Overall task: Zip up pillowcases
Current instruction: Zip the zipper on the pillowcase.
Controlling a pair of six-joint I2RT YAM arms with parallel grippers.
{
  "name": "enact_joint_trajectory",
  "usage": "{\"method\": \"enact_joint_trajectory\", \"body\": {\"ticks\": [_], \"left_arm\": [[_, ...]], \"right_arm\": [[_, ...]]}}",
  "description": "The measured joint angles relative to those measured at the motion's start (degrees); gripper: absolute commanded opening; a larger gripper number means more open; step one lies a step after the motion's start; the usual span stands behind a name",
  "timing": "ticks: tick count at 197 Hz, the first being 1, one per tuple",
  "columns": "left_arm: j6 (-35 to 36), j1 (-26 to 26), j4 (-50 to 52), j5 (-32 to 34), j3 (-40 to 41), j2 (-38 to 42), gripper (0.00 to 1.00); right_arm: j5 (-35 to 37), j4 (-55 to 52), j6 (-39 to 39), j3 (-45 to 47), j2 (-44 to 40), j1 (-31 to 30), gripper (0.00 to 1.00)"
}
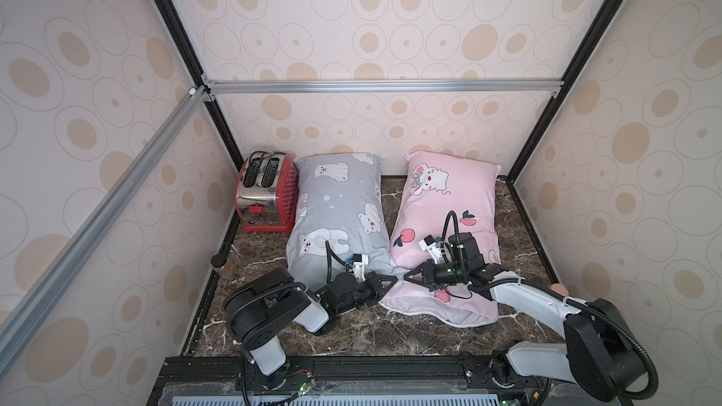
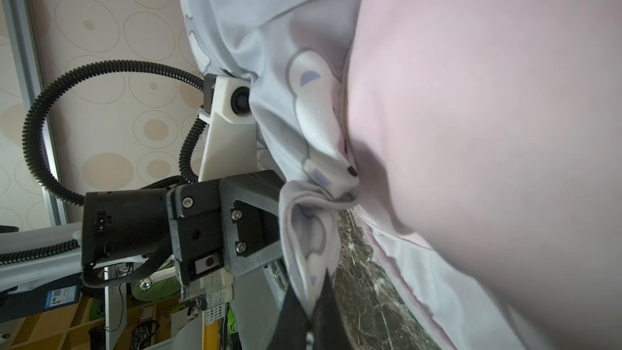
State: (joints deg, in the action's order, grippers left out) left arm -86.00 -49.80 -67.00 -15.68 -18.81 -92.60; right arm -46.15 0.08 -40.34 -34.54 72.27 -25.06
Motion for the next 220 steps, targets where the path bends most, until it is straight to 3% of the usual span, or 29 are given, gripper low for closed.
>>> {"method": "enact_joint_trajectory", "body": {"ticks": [127, 177, 220], "left_arm": [[13.5, 1.0, 67.2, 11.2, -0.2, 39.3, 0.00], [13.7, 3.1, 94.5, 19.1, -0.2, 54.2, 0.00], [9.6, 3.6, 116.1, 27.1, -0.2, 65.3, 0.00]], "right_arm": [[3.6, -7.3, 3.5, -6.1, -2.1, 0.0, 0.00], [4.7, -9.6, 5.1, -9.1, -1.3, 0.1, 0.00], [5.5, -12.0, 7.0, -11.6, 0.1, 1.0, 0.00]]}}
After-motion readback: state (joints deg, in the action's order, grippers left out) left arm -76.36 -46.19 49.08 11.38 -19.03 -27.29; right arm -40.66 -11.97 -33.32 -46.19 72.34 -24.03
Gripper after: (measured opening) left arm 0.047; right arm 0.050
